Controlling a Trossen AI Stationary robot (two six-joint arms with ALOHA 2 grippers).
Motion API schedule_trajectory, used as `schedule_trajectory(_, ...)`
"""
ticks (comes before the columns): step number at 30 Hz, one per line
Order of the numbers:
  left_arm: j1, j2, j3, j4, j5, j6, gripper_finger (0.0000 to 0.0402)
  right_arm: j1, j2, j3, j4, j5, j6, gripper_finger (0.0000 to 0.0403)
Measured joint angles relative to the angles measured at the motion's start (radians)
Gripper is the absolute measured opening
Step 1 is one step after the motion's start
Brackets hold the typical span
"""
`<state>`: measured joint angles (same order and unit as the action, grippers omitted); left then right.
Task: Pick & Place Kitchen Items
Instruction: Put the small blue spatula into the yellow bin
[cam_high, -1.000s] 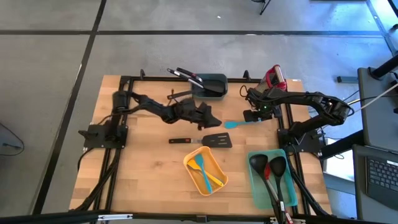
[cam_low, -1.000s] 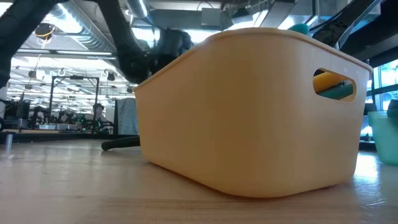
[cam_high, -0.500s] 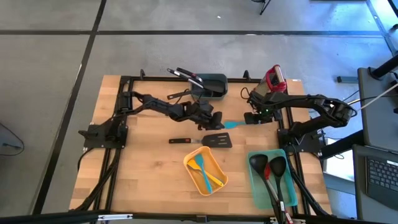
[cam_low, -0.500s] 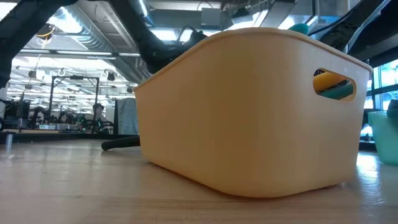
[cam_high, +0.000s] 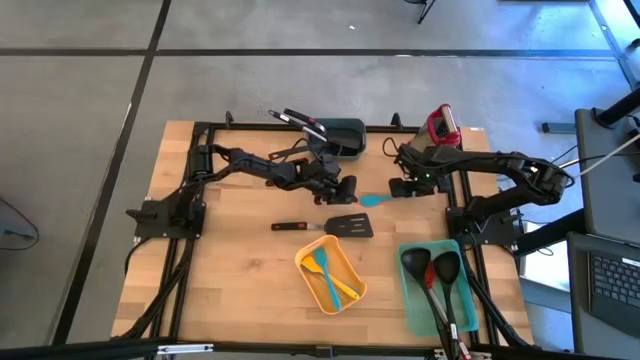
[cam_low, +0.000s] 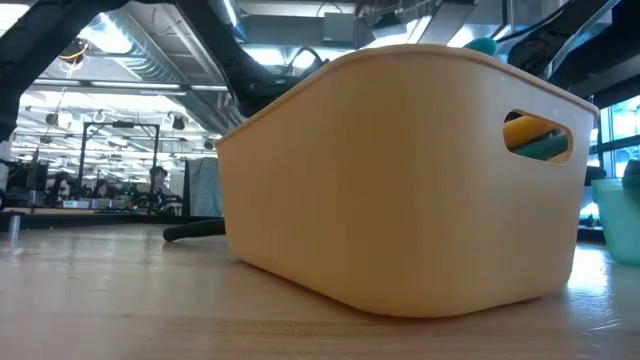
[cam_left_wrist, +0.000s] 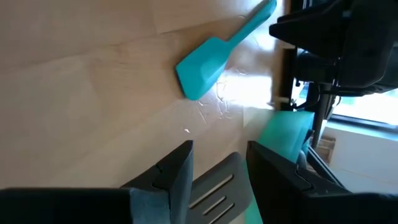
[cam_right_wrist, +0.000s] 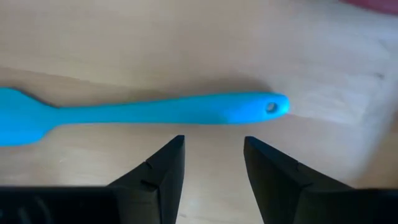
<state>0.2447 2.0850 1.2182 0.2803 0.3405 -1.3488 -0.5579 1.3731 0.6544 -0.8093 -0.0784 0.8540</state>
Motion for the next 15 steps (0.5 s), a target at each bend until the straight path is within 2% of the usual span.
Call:
schedule_trajectory(4, -0.001, 0.000, 0.000, 0.000, 0.000, 0.014, 0.0143, 0.000, 0.000, 0.000, -0.051, 0.014, 0.008, 0.0167)
schedule_trajectory(9, -0.008, 0.000, 0.000, -0.001, -0.007, 0.026, 0.0143, 0.001, -0.033, 0.000, -0.159, 0.144, 0.091, 0.0167)
schedule_trajectory(15, -0.009, 0.000, 0.000, 0.000, -0.007, 0.028, 0.0143, -0.005, -0.105, 0.002, -0.152, 0.229, 0.117, 0.0167)
